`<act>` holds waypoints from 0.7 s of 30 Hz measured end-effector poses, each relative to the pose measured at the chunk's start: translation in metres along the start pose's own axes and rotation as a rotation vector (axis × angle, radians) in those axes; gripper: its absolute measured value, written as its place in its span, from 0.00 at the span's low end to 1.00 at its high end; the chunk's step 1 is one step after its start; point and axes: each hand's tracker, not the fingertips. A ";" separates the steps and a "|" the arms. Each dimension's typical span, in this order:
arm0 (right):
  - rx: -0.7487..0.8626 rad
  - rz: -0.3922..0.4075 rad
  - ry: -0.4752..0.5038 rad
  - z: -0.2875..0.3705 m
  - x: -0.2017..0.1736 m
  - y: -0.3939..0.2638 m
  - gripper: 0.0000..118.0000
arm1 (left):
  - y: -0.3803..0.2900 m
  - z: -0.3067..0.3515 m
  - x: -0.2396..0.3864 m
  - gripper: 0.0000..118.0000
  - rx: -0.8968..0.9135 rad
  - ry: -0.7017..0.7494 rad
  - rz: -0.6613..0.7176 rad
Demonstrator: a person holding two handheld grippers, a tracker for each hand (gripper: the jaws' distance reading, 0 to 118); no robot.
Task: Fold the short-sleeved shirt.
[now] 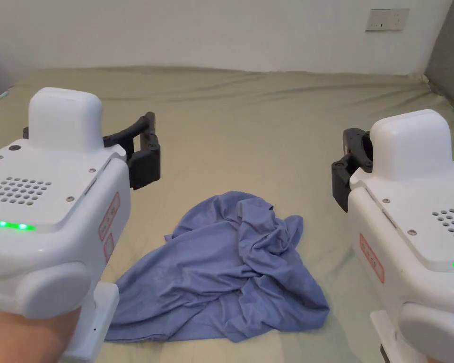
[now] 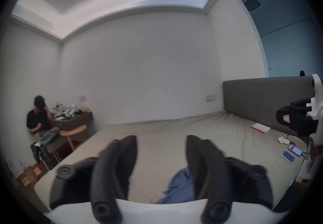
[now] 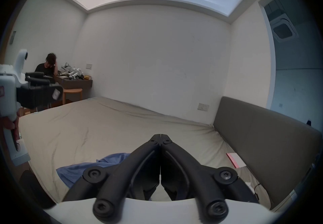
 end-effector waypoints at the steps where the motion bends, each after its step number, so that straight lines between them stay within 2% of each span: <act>1: 0.010 0.009 0.006 0.002 -0.007 0.003 0.01 | 0.002 0.008 0.000 0.28 0.005 0.028 -0.007; 2: 0.022 0.013 0.015 0.005 -0.014 0.005 0.01 | 0.002 0.016 0.000 0.16 0.010 0.053 -0.015; 4: 0.035 0.013 0.035 0.009 -0.025 0.010 0.01 | -0.002 0.025 0.000 0.00 0.023 0.064 -0.015; 12: 0.061 0.039 0.066 0.016 -0.051 0.014 0.01 | -0.016 0.037 0.000 0.00 0.005 0.071 -0.010; 21: 0.044 0.042 0.058 0.005 -0.046 0.010 0.01 | -0.018 0.023 -0.003 0.00 -0.022 0.053 -0.009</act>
